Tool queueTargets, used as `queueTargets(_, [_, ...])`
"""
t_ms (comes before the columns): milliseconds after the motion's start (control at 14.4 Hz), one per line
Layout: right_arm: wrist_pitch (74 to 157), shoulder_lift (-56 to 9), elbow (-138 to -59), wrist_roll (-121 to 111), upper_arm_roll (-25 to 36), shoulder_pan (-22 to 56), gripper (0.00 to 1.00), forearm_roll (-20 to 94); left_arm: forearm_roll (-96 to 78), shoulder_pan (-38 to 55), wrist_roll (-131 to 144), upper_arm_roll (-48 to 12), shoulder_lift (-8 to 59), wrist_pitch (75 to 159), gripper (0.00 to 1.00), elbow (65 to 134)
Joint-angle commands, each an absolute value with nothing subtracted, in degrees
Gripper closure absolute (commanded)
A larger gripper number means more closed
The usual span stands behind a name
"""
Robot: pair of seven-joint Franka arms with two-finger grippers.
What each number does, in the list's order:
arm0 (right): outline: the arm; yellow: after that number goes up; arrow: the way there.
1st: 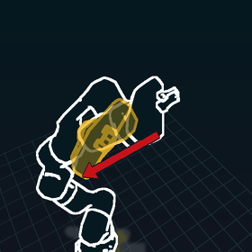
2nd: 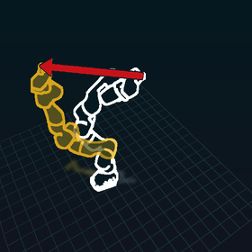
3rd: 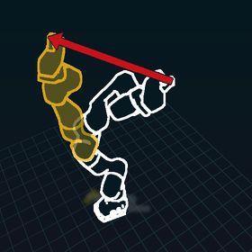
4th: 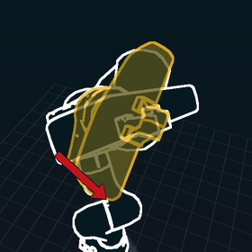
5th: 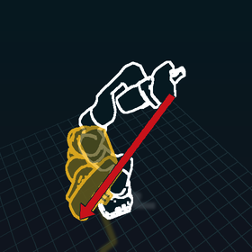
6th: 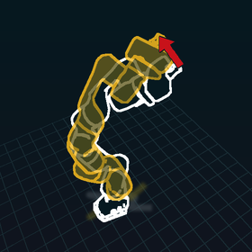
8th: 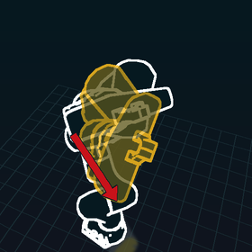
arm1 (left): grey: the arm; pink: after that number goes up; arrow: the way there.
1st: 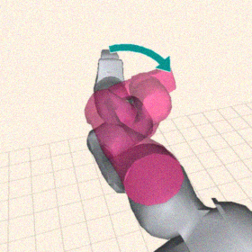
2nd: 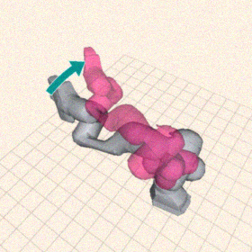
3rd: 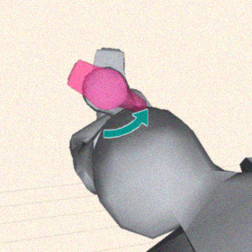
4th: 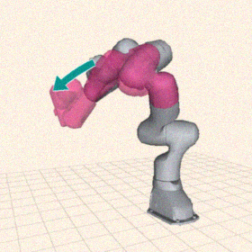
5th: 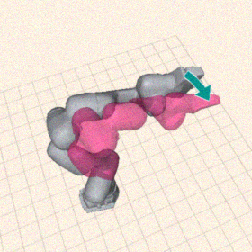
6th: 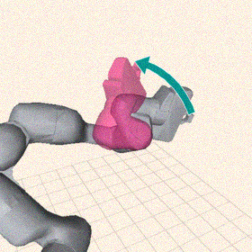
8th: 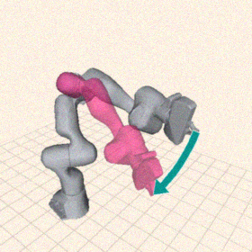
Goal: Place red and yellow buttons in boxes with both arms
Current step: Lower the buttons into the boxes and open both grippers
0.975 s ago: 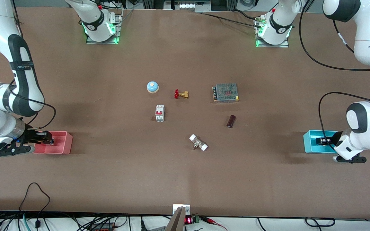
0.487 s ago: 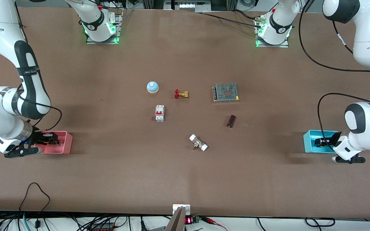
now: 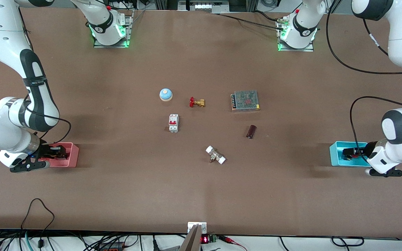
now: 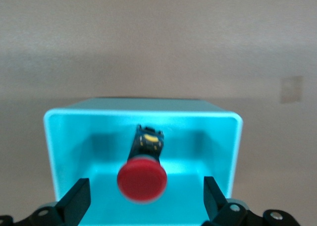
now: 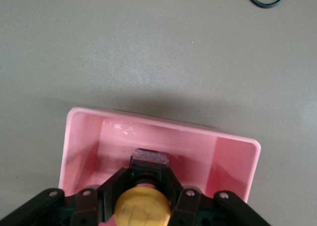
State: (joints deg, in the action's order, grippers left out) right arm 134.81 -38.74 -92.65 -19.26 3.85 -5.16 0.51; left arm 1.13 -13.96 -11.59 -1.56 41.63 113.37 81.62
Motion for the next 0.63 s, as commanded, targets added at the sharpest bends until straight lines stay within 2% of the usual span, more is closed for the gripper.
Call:
queueTargets(0, [135.79, -39.46, -91.93, -20.65, 3.69, -5.27, 0.69, 1.41, 1.05, -13.80, -12.22, -2.11, 36.14, 107.07, 0.00, 82.18])
queueTargets(209, [135.79, -39.64, -91.93, -20.65, 3.69, -5.27, 0.53, 1.41, 0.97, -11.35, -11.95, -2.55, 31.83, 101.00, 0.00, 82.18])
queueTargets(348, [135.79, -39.81, -92.02, -20.65, 3.69, -5.27, 0.51, 1.41, 1.05, -8.37, -8.81, -2.55, 28.67, 96.62, 0.00, 82.18])
queueTargets(557, [135.79, -39.82, -91.93, -20.65, 3.69, -5.27, 0.42, 1.41, 0.97, -2.92, -3.36, -2.64, 24.97, 91.51, 0.00, 82.09])
